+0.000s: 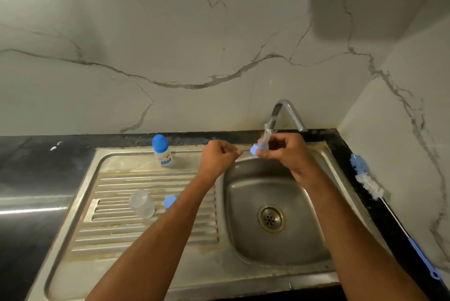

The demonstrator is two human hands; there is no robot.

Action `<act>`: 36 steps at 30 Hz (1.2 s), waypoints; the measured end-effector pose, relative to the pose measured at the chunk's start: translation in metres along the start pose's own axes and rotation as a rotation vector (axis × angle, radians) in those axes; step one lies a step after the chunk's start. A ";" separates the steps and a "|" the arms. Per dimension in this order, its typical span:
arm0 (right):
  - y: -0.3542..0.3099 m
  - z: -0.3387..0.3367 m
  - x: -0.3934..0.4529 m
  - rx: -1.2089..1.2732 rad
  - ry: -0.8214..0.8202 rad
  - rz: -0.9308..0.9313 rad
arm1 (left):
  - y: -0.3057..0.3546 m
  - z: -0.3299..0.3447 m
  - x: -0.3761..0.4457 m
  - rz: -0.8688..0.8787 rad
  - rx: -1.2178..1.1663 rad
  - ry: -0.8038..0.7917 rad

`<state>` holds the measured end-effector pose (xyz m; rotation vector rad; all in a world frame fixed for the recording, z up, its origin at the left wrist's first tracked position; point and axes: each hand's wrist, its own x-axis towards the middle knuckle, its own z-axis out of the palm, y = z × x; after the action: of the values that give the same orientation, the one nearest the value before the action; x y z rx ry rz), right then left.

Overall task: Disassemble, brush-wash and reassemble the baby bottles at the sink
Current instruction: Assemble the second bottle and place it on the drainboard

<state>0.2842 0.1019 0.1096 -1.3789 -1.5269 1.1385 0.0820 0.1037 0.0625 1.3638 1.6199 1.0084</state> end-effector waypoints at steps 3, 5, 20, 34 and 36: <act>0.006 0.018 0.005 0.251 -0.036 0.040 | -0.009 -0.011 -0.002 0.019 0.100 0.012; 0.017 0.038 0.004 0.229 -0.039 0.095 | -0.017 -0.020 -0.006 0.030 0.166 0.014; 0.014 0.175 0.019 0.130 -0.235 0.073 | -0.100 -0.143 -0.043 -0.048 0.486 0.152; 0.005 0.224 0.014 0.071 -0.304 0.068 | -0.135 -0.172 -0.060 -0.245 0.808 -0.124; 0.005 0.224 0.013 0.072 -0.308 0.077 | -0.137 -0.171 -0.059 -0.235 0.805 -0.129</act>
<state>0.0721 0.0884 0.0364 -1.2662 -1.6365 1.4948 -0.1189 0.0150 0.0066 1.6299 2.1242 0.0955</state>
